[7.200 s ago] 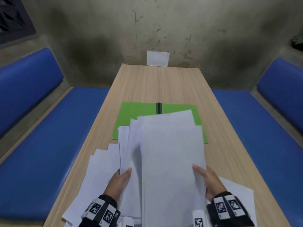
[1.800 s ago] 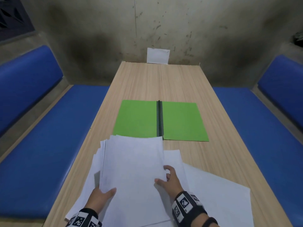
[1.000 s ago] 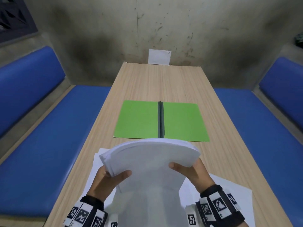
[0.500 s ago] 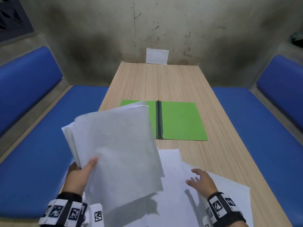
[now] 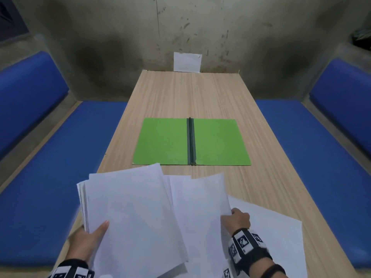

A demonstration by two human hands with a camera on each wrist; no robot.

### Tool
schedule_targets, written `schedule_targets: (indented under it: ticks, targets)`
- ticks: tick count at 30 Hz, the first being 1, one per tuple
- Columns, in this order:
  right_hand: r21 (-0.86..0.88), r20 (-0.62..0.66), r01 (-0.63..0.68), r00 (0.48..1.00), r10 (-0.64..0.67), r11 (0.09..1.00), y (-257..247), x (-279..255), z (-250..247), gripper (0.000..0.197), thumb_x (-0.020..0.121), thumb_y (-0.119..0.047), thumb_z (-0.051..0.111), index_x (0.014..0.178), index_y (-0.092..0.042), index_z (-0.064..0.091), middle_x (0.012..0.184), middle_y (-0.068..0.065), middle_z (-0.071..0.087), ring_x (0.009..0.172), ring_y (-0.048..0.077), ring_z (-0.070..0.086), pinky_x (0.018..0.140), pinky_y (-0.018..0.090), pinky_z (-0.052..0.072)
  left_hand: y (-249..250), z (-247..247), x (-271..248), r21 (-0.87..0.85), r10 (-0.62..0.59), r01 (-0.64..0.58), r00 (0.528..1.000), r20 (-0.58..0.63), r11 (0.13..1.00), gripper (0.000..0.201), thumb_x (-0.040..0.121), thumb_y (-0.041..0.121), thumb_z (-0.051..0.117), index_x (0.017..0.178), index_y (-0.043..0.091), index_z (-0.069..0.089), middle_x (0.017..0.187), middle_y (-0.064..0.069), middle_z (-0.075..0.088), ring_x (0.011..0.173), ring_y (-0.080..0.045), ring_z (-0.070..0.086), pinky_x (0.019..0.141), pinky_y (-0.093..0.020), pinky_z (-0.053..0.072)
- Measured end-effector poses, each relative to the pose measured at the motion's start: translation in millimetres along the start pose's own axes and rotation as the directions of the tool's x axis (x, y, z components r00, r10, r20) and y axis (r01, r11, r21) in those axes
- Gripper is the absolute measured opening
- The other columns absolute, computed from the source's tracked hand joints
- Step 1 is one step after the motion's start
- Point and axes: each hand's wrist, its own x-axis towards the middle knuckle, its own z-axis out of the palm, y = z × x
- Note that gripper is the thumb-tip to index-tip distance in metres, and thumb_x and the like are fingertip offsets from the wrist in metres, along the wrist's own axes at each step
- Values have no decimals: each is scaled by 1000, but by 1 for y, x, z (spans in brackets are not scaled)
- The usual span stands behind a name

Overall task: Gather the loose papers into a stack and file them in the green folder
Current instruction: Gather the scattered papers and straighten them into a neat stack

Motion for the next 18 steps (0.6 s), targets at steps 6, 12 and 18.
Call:
schedule_targets:
  ticks: [6,12,18]
  targets:
    - [414,119,-120,990,77,902,-1,-16,-9,60,78,-9,66,130,-1,36,126,17,47,99,28,50,86,31,42,-16,18,7,206,-34,38,999,-19,978,46,81,17,67,119,0,48,108,-24,62,93,-39,60,89,-45,48]
    - [210,290,-67,957,3,975,-4,-16,-4,48,76,-9,70,118,6,55,118,20,62,108,33,59,92,35,47,-25,31,11,497,-4,48,996,-89,867,46,76,33,67,113,6,62,115,-15,60,103,-36,55,93,-44,46]
    - [213,107,140,980,-165,967,-3,-1,-43,34,75,-8,68,107,4,64,89,12,62,82,26,58,70,30,44,-26,31,7,643,54,7,996,-75,765,52,81,31,64,123,2,57,149,-6,33,134,-29,31,109,-43,31]
